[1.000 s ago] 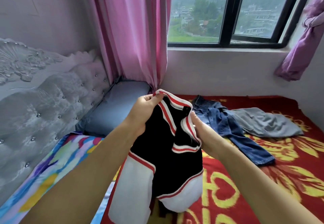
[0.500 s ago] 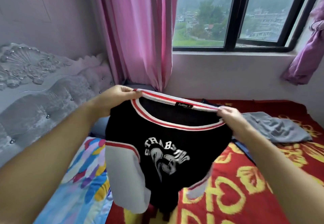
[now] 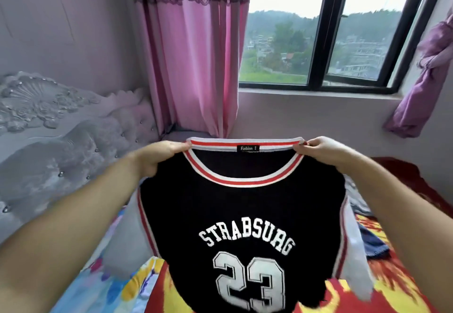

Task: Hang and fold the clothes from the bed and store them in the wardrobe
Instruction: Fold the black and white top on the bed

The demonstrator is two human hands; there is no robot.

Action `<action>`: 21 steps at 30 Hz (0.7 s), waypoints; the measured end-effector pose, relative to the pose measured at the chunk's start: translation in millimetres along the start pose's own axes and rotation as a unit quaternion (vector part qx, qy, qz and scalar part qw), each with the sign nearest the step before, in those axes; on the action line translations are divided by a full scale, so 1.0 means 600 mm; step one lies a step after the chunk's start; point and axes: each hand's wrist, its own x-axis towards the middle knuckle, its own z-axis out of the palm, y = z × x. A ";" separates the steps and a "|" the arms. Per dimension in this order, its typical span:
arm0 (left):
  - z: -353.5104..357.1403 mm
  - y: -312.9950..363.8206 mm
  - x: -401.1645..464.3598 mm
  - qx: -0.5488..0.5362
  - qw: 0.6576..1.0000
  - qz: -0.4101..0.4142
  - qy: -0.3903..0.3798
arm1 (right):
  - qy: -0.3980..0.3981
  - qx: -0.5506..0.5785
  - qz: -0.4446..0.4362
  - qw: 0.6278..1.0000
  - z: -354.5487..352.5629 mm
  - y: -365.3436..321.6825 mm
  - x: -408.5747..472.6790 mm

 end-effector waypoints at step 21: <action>0.170 0.053 -0.027 0.186 0.918 0.345 0.054 | -0.068 0.075 -0.251 0.963 0.110 -0.133 -0.050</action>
